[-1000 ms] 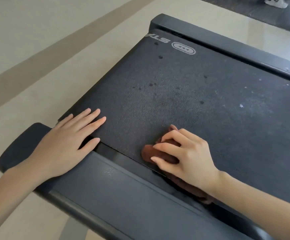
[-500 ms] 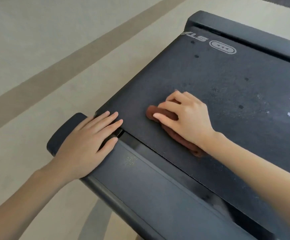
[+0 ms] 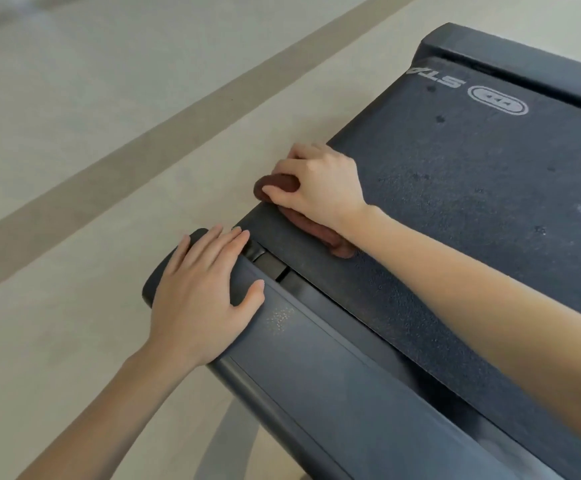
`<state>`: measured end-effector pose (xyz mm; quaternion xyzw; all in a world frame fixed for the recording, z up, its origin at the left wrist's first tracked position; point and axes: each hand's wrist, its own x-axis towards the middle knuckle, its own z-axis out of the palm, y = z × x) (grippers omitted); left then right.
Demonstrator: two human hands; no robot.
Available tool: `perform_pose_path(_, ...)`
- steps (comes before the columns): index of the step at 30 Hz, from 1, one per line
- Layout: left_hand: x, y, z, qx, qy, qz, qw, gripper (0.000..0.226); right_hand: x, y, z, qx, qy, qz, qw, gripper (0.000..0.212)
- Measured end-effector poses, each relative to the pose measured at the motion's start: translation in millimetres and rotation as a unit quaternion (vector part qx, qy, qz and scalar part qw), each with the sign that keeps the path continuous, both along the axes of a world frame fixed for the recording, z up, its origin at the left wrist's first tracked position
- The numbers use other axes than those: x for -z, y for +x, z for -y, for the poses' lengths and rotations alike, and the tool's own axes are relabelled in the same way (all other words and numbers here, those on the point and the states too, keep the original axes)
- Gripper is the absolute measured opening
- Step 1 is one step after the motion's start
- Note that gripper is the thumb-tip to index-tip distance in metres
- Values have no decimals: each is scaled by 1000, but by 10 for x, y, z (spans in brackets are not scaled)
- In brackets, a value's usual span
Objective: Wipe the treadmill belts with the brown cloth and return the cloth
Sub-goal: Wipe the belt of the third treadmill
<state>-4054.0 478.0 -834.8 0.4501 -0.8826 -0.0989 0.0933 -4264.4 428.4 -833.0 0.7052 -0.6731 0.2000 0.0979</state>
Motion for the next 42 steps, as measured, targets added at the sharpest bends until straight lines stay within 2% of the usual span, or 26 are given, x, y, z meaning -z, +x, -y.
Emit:
perform_pose_path(4,5,7,-27,-24,-6,24,999,81,7,40,63,17,14,-19,1000,31)
perform_pose_path(8,32,25,-34,-33,-14,33,999,82,-20,91,-582,-85,-17,25,996,25)
perform_pose_path(10,36,29,-31,-33,-14,28,999,81,5,37,-1016,-137,-21,18,990,22)
perform_pose_path(13,33,22,-22,-34,-16,25,999,81,28,-95,-1428,-159,-15,4,987,24)
perform_pose_path(16,29,1,-8,-34,-19,17,999,80,49,-90,-1278,-140,-35,12,990,22)
perform_pose_path(20,12,-6,-5,-40,-15,7,999,78,42,99,-629,-72,-51,50,995,22)
perform_pose_path(23,3,15,-20,-36,-8,18,999,80,4,7,-44,-6,-4,19,1000,27)
perform_pose_path(26,-11,11,20,-9,8,28,1000,81,-19,-464,234,61,35,-8,997,34)
perform_pose_path(29,0,-109,80,42,26,40,998,80,-14,-877,-36,112,27,13,993,34)
perform_pose_path(34,55,-589,264,93,38,31,994,76,16,-953,-1239,51,-7,25,998,25)
perform_pose_path(37,90,-788,370,95,27,46,994,80,50,-1010,-1916,12,-15,39,999,29)
perform_pose_path(39,112,-821,392,97,17,56,994,80,51,-1073,-1947,-5,-21,45,999,29)
perform_pose_path(42,122,-829,390,100,5,63,993,79,18,-1043,-1413,-5,-31,47,998,25)
